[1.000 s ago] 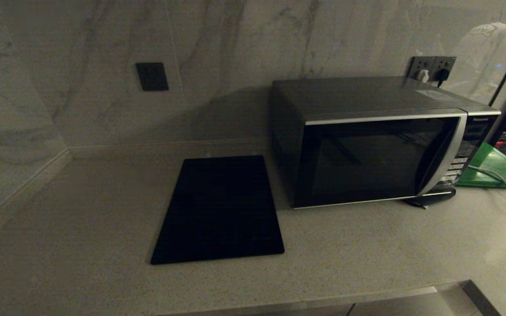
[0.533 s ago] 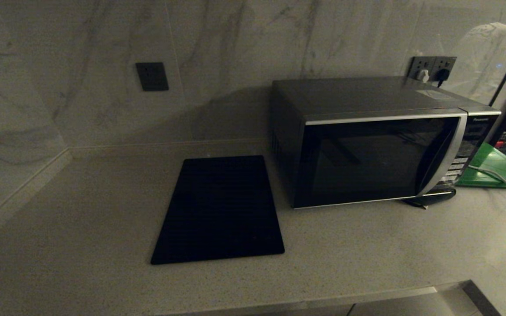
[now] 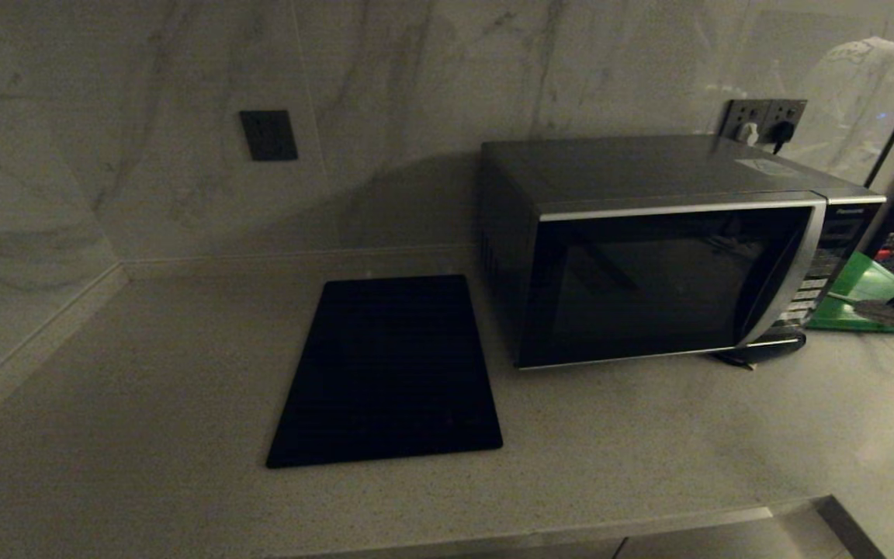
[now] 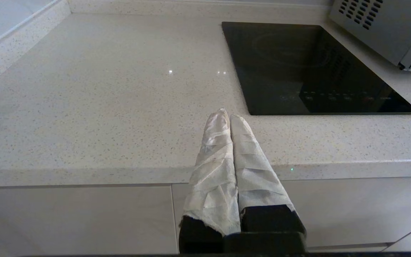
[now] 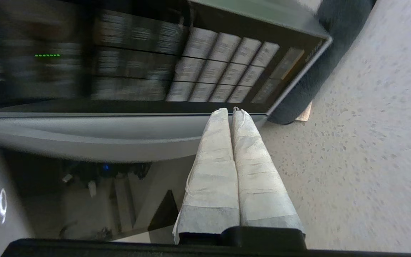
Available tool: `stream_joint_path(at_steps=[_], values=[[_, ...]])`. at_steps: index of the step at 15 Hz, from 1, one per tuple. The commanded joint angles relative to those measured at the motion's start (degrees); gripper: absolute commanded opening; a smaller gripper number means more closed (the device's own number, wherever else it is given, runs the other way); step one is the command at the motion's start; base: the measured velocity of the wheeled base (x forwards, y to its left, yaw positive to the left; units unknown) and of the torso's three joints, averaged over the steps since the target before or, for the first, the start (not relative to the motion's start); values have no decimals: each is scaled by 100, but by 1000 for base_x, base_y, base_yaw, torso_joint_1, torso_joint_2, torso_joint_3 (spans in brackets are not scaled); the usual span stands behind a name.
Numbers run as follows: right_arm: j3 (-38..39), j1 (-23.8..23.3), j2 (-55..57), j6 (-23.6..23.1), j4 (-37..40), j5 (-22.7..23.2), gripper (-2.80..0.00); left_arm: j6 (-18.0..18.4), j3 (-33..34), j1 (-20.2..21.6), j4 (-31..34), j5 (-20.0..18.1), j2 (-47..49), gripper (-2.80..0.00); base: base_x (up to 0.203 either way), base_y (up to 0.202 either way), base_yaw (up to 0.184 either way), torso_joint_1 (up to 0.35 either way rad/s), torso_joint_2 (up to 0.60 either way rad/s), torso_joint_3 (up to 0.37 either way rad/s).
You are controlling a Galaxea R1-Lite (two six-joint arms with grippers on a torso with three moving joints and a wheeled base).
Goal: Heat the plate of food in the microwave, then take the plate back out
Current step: Open the microwave oven
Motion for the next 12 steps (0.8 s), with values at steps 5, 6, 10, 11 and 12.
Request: stream_joint_path(at_steps=[5, 6, 10, 11, 12], values=[[-346, 124, 847, 29, -15, 34, -280, -4, 0, 1, -2, 5, -1, -280, 0, 0, 0, 0, 0, 0], [-377, 127, 907, 29, -15, 34, -280, -4, 0, 1, -2, 5, -1, -280, 0, 0, 0, 0, 0, 0], [-533, 239, 1168, 38, -15, 60, -280, -4, 0, 1, -2, 5, -1, -280, 0, 0, 0, 0, 0, 0], [-568, 283, 1236, 38, -15, 60, -280, -4, 0, 1, -2, 5, -1, -280, 0, 0, 0, 0, 0, 0], [-588, 340, 1284, 53, -15, 61, -280, -4, 0, 1, -2, 5, -1, -280, 0, 0, 0, 0, 0, 0]])
